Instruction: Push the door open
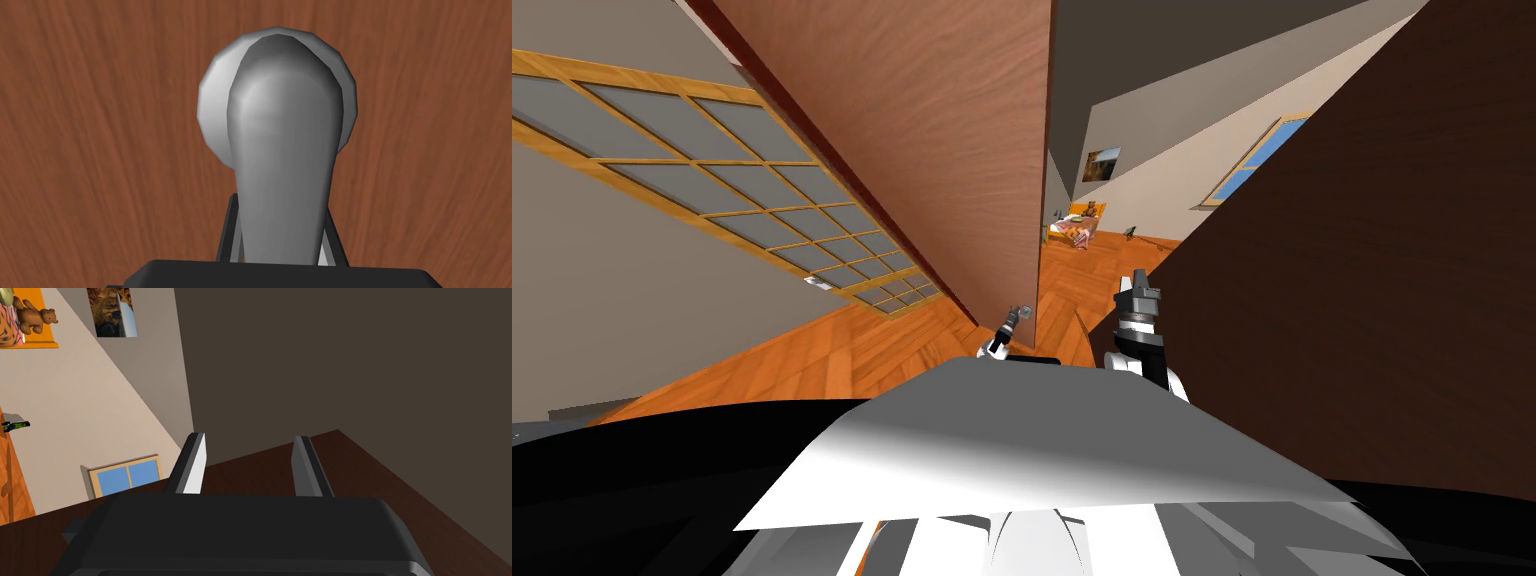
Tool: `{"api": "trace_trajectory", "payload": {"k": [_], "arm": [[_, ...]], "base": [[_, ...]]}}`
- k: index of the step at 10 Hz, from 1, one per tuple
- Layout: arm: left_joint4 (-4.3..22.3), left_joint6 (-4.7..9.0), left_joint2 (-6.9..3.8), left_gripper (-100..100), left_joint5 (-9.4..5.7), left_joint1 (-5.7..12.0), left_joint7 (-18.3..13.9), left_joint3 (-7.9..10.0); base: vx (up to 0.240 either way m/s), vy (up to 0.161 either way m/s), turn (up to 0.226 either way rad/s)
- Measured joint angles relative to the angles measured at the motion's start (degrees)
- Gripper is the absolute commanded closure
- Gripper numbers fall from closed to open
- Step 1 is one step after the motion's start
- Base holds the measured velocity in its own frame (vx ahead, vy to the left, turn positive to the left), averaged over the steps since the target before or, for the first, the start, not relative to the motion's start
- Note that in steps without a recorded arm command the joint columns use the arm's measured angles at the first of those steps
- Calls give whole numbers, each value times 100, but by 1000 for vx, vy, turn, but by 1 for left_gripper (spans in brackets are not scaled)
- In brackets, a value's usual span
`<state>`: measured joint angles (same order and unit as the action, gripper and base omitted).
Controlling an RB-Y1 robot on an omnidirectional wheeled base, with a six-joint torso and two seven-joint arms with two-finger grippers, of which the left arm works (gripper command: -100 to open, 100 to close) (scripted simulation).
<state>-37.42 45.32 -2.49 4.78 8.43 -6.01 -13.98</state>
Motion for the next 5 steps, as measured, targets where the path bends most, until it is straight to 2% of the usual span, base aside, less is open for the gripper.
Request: {"api": "trace_trajectory", "payload": {"k": [1, 3, 4, 5], "arm": [[31, -25, -15, 100, -35, 29, 10, 68], [281, 108, -11, 100, -119, 140, 58, 235], [209, 68, -13, 100, -136, 108, 83, 277], [288, 79, -10, 100, -175, 171, 107, 356]], "base": [[113, -111, 49], [120, -125, 63], [102, -141, 48], [82, -102, 35]]}}
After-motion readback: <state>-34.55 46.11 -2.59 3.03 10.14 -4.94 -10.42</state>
